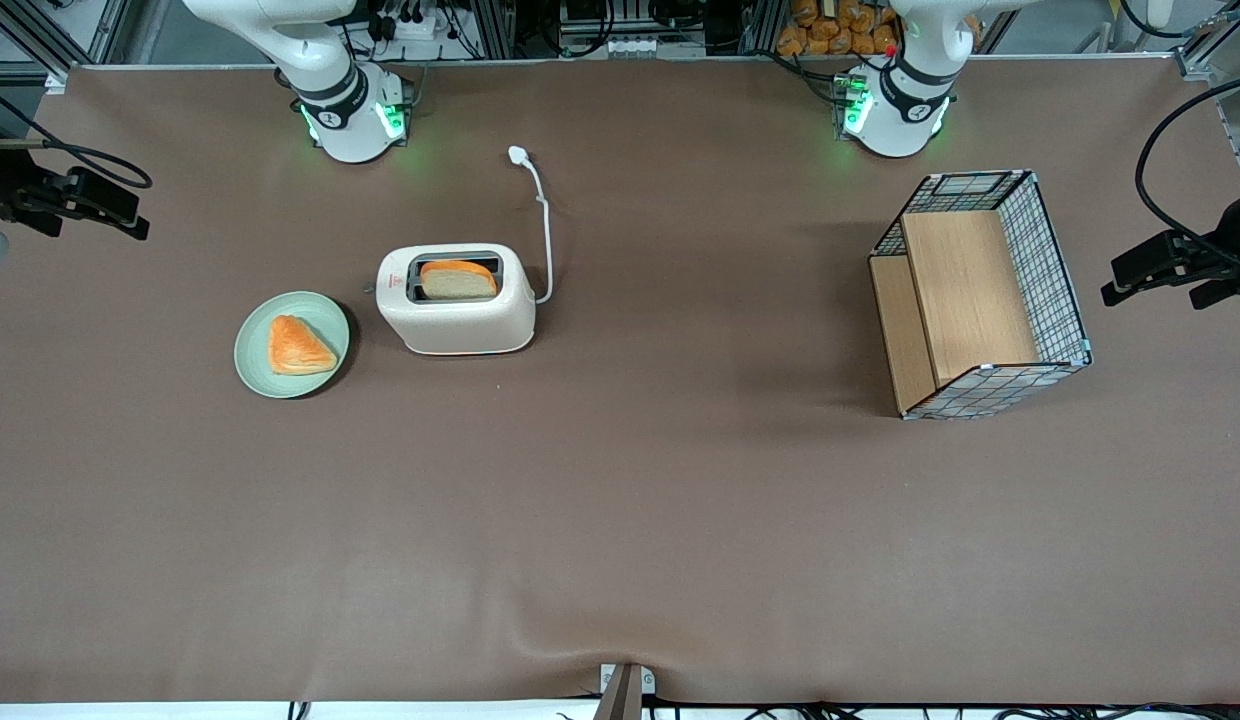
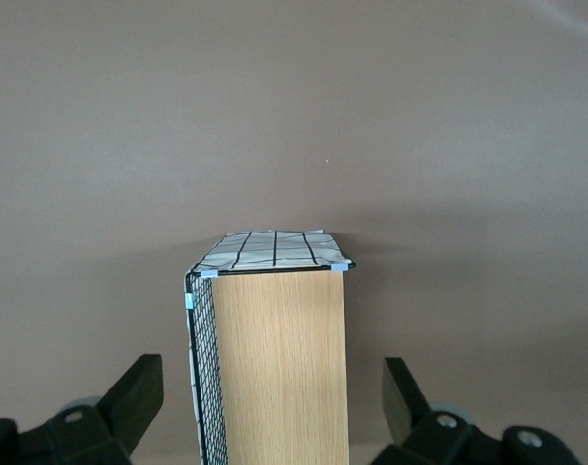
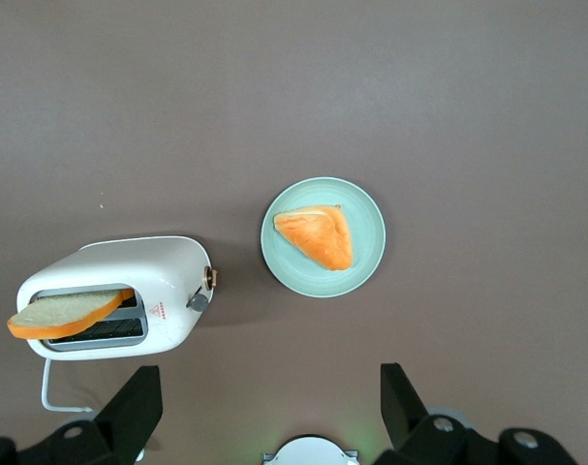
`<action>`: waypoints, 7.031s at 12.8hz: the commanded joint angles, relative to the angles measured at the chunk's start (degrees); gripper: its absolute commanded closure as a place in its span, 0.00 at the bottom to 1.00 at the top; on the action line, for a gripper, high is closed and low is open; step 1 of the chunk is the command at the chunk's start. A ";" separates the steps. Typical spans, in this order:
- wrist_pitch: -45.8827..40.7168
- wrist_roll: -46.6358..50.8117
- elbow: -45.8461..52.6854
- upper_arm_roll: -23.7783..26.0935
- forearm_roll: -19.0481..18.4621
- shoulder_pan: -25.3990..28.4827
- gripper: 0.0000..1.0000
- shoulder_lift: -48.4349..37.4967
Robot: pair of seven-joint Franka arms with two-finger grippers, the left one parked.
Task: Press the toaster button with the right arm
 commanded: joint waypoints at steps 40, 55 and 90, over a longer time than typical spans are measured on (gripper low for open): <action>16.37 -0.49 -29.12 -0.05 18.95 4.80 0.93 14.95; 16.54 -3.65 -30.09 -0.14 29.66 -1.34 0.93 24.08; 23.73 -6.29 -14.18 -3.48 5.80 -1.52 0.00 12.77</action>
